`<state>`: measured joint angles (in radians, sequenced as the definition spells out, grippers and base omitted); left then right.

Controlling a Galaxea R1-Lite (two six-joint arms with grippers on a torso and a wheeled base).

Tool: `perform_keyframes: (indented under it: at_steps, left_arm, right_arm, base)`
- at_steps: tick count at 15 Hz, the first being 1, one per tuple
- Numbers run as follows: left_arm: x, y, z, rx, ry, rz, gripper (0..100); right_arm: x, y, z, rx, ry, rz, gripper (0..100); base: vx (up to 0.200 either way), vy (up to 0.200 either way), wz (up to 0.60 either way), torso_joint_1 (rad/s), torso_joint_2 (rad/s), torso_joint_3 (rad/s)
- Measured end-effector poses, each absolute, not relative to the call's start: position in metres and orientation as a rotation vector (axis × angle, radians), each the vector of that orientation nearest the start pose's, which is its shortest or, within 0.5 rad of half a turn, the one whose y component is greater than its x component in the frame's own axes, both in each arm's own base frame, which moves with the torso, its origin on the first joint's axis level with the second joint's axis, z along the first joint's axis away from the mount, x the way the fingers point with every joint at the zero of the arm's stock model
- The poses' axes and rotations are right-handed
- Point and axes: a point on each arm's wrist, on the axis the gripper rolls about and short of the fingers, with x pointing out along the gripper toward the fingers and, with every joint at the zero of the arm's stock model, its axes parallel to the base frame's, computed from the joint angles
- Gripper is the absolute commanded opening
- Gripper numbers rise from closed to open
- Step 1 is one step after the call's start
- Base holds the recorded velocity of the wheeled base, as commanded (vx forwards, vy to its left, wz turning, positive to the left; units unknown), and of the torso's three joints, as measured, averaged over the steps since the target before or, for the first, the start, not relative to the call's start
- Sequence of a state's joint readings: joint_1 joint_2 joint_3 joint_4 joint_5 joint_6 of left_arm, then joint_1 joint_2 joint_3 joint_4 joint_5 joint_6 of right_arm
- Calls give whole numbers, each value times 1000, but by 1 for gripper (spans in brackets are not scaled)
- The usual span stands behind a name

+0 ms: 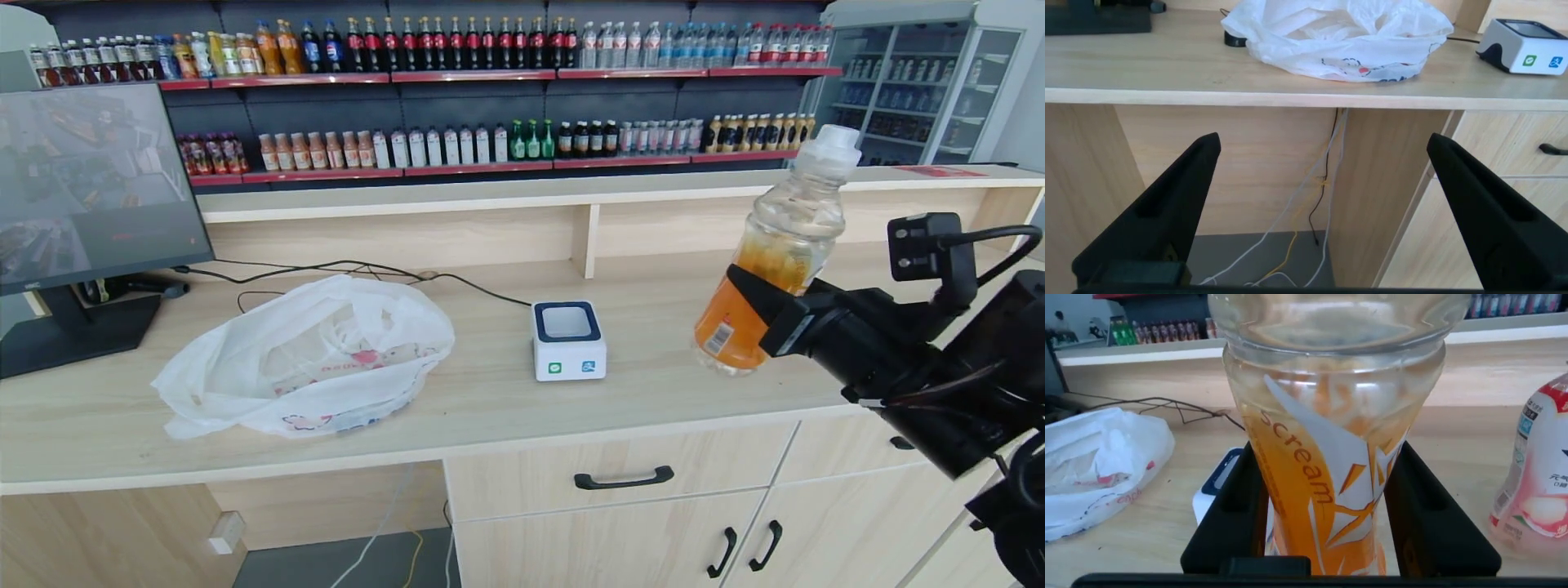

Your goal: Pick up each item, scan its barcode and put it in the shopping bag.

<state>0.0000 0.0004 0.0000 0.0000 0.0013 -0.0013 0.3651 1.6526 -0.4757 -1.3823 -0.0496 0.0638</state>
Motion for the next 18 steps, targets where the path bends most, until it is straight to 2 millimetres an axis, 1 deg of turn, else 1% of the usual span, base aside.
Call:
perform_keyframes:
  at_steps: [3, 7, 10, 14, 18]
  left_arm:
    - [-23, 0, 75, -1, 0, 1, 100]
    - [-23, 0, 75, -1, 0, 1, 100]
    - [-23, 0, 75, -1, 0, 1, 100]
    - [-23, 0, 75, -1, 0, 1, 100]
    - [-23, 0, 75, -1, 0, 1, 100]
  right_arm:
    - [210, 83, 187, 105, -185, 338, 0]
    - [171, 78, 178, 158, -148, 398, 0]
    - [159, 78, 180, 273, -142, 441, 0]
    - [148, 83, 179, 314, -129, 496, 0]
    - [124, 103, 181, 399, -95, 686, 0]
  base:
    - [0, 0, 0, 0, 0, 0]
    - [0, 0, 0, 0, 0, 0]
    - [0, 0, 0, 0, 0, 0]
    - [0, 0, 0, 0, 0, 0]
    - [0, 0, 0, 0, 0, 0]
